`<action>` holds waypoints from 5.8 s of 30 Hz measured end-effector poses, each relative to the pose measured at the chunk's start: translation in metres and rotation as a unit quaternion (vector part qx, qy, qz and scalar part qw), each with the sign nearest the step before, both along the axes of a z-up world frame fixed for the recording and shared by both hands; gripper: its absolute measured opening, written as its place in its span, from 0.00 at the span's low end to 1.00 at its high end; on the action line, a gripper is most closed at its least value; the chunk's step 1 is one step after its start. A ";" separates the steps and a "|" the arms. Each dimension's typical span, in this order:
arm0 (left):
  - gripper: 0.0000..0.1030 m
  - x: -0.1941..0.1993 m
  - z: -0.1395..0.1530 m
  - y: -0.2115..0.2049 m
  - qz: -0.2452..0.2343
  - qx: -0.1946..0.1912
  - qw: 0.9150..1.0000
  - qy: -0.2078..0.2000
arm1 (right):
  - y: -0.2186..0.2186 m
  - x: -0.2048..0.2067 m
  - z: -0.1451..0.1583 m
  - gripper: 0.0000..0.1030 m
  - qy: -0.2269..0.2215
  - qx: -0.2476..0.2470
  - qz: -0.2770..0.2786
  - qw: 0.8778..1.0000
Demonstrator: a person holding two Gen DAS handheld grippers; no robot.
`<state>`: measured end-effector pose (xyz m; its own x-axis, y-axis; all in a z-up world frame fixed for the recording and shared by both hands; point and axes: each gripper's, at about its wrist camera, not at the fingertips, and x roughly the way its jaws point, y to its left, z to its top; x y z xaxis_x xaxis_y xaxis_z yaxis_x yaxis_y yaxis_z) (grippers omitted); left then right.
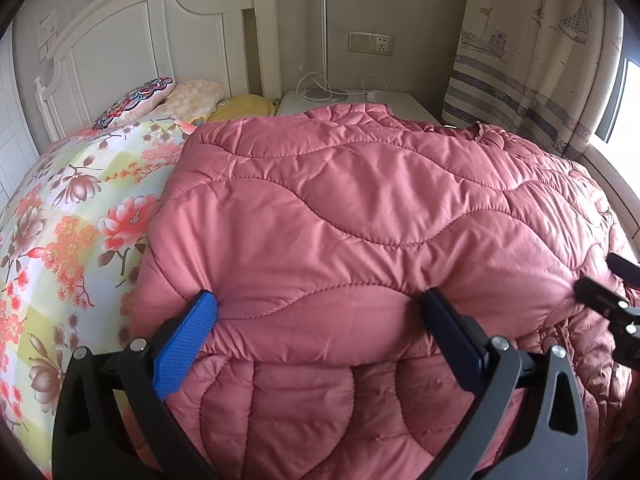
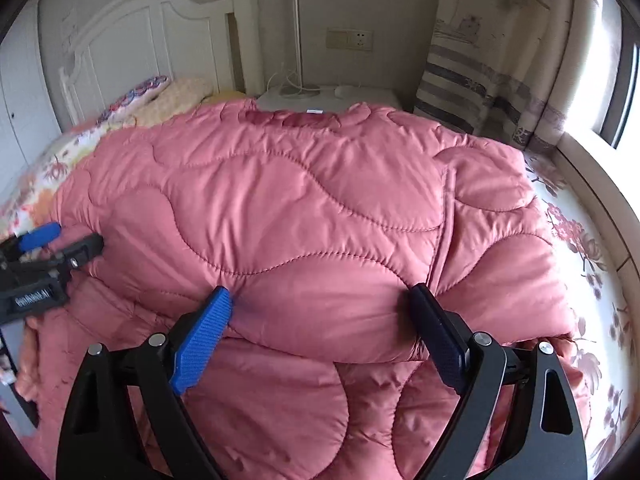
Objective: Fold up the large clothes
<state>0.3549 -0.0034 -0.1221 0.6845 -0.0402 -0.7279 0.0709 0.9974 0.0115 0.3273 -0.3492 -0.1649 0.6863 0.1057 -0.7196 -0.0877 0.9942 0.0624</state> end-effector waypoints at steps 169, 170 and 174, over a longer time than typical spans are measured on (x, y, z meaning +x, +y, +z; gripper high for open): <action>0.34 -0.310 0.156 0.155 -0.207 -0.395 0.876 -0.182 | -0.162 -0.353 0.152 0.19 -0.244 0.350 0.202 0.882; 0.37 -0.277 0.146 0.155 -0.180 -0.425 0.874 -0.155 | -0.156 -0.329 0.155 0.19 -0.241 0.343 0.196 0.886; 0.69 -0.175 0.089 0.161 -0.049 -0.487 0.870 -0.056 | -0.137 -0.223 0.132 0.21 -0.170 0.312 0.109 0.928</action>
